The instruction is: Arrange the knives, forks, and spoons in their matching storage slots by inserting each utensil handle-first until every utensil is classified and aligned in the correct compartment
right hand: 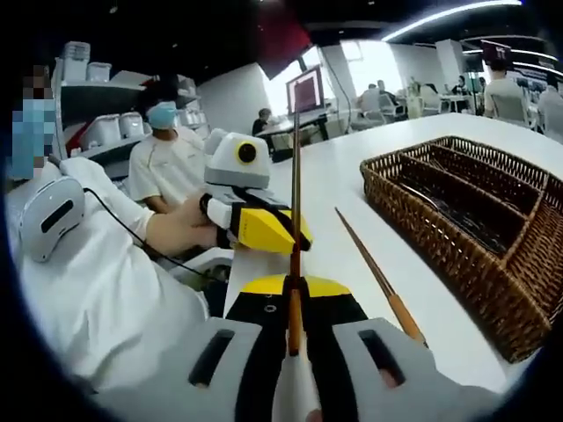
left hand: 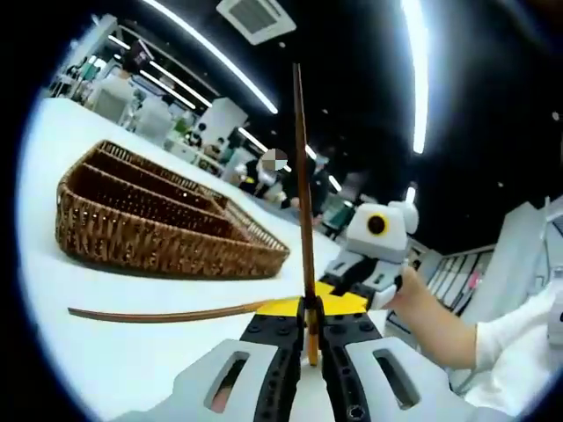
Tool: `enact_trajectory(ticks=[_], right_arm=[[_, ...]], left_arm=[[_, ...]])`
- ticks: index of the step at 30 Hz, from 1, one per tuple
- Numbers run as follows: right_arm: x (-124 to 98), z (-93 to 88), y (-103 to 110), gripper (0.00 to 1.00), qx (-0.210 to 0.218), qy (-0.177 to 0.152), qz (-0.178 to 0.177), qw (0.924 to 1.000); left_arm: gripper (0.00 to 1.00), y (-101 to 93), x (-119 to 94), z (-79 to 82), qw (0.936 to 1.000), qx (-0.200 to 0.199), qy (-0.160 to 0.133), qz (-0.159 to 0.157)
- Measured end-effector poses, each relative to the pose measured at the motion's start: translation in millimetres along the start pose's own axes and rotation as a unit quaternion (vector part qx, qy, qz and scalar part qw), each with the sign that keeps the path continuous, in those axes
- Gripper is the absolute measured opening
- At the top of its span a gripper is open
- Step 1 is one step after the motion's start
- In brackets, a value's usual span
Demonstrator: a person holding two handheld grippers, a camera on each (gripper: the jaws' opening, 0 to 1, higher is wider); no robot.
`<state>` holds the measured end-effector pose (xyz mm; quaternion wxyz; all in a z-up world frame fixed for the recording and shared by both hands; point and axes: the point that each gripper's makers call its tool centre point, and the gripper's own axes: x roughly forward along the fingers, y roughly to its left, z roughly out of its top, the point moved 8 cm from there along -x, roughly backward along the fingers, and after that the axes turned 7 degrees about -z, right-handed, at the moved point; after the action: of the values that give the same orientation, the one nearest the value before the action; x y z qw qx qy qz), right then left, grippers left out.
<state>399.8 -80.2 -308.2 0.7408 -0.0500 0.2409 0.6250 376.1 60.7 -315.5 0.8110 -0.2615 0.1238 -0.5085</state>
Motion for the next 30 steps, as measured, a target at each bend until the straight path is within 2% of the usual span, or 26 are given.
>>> enact_trajectory(ticks=[6, 16, 24, 30], right_arm=[[-1, -0.4, 0, 0.06, 0.000, -0.023, 0.002, 0.9997], [-4, -2.0, 2, 0.06, 0.010, -0.028, 0.012, 0.9995], [-12, -2.2, 1, 0.07, 0.012, -0.037, 0.009, 0.9992], [-15, -2.2, 1, 0.05, 0.024, -0.048, 0.001, 0.9985]], left_arm=[[0.04, -2.5, 3, 1.5, 1.0000, 0.005, 0.003, -0.005], [0.04, -16.0, 13, 7.3, 0.9969, 0.064, 0.044, -0.010], [0.04, -18.5, 21, 11.4, 0.9953, 0.071, 0.064, -0.016], [0.04, -17.4, 25, 13.0, 0.9953, 0.067, 0.067, -0.020]])
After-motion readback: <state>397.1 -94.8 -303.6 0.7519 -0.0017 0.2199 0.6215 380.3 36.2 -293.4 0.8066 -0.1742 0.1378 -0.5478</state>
